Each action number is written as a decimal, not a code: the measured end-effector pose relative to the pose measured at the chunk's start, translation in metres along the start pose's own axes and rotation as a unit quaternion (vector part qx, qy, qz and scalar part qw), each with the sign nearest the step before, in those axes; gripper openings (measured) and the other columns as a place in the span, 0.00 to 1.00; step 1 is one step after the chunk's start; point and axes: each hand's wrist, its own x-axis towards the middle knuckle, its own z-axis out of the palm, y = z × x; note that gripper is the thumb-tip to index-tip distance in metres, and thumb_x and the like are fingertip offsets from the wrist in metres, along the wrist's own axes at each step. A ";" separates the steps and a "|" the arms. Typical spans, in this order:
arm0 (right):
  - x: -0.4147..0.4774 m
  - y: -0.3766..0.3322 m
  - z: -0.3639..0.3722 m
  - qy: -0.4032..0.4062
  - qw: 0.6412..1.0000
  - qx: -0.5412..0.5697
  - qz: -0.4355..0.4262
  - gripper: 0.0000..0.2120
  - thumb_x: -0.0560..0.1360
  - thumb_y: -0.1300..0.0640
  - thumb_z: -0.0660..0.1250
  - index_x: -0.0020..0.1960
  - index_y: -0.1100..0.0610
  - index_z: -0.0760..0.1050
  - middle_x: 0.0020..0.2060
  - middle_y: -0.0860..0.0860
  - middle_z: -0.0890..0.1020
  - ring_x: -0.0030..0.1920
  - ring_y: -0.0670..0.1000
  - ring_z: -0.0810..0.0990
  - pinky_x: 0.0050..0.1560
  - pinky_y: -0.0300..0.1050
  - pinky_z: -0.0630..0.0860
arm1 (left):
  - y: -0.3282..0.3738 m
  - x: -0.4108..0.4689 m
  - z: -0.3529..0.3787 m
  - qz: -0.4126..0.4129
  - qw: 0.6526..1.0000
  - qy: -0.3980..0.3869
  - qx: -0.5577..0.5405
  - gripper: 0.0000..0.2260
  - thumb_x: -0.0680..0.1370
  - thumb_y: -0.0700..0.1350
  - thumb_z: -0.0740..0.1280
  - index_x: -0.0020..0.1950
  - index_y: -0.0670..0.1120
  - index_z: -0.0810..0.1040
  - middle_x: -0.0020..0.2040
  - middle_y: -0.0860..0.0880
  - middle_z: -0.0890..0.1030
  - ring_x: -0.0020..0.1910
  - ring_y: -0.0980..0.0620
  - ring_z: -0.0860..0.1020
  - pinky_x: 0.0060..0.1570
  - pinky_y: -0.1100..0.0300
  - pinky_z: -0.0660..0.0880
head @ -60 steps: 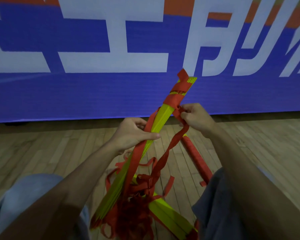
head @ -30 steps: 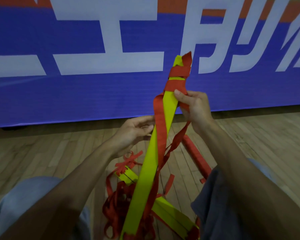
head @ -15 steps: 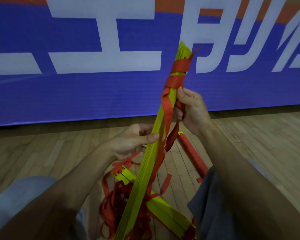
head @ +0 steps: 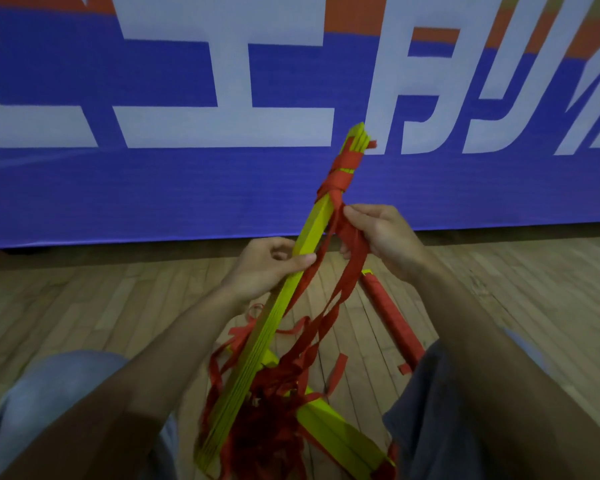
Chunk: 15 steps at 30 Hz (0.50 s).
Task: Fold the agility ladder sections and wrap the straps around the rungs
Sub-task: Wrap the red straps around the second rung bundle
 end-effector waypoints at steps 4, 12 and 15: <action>-0.003 0.002 0.009 0.001 1.000 -0.006 -0.009 0.15 0.82 0.57 0.61 0.53 0.70 0.77 0.31 0.61 0.80 0.26 0.53 0.80 0.33 0.48 0.79 | -0.008 0.004 0.008 0.106 0.973 0.084 0.187 0.13 0.71 0.61 0.72 0.40 0.52 0.80 0.32 0.58 0.80 0.33 0.62 0.76 0.38 0.63 0.74; -0.008 -0.005 0.008 -0.018 0.999 0.035 -0.025 0.16 0.80 0.56 0.60 0.53 0.70 0.77 0.38 0.69 0.81 0.32 0.57 0.81 0.33 0.48 0.78 | -0.005 0.001 0.013 0.100 0.960 0.121 0.234 0.16 0.71 0.60 0.72 0.35 0.51 0.74 0.27 0.54 0.71 0.27 0.57 0.70 0.30 0.56 0.69; -0.006 0.001 0.016 0.057 0.998 0.010 -0.032 0.15 0.77 0.50 0.68 0.46 0.64 0.80 0.34 0.63 0.82 0.26 0.53 0.79 0.27 0.44 0.77 | -0.003 0.001 0.014 0.097 0.950 0.129 0.267 0.14 0.71 0.62 0.72 0.40 0.51 0.78 0.31 0.54 0.76 0.32 0.54 0.75 0.33 0.55 0.74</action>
